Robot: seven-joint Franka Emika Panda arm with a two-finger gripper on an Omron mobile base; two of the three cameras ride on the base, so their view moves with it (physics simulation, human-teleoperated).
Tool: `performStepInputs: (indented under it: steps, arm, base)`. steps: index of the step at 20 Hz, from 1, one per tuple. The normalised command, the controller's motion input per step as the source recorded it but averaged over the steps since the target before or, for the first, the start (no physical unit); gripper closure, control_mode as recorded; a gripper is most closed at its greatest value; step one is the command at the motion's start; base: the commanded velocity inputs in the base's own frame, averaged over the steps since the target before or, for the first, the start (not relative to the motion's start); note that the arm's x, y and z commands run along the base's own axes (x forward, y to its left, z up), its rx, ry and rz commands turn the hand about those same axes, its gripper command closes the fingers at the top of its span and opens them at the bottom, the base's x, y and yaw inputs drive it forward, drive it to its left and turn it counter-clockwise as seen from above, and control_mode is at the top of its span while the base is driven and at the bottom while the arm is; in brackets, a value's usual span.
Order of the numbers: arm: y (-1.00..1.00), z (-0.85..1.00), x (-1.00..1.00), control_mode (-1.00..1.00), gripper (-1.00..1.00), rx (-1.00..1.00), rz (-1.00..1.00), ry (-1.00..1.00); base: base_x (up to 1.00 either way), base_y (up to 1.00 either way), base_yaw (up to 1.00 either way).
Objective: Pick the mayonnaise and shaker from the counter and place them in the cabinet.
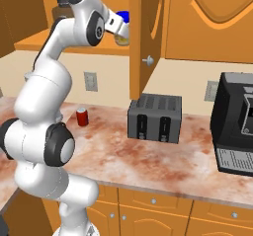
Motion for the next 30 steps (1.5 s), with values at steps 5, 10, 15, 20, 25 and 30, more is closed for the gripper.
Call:
performStepInputs:
  steps: [5,10,15,20,25,30]
  arm:
    - [0.00,-0.90,0.20,-1.00,-1.00,0.00,0.00,0.03]
    - [0.00,-0.48,0.01,-1.00,-1.00,0.00,0.00,0.01]
    - [0.00,0.03,-0.42,-1.00,-1.00,0.00,0.00,0.00]
    - [0.11,0.01,-0.74,-1.00,-1.00,0.00,0.00,0.00]
    - [0.27,-0.08,-0.61,-1.00,-1.00,0.02,0.05,0.00]
    - [0.29,-0.36,-0.41,-1.00,-1.00,0.08,0.15,0.00]
  base:
    - [0.00,0.00,0.00]
    - [0.00,0.00,0.00]
    - [0.00,0.00,0.00]
    - [0.00,0.00,0.00]
    - [0.00,0.00,0.00]
    - [0.00,0.00,0.00]
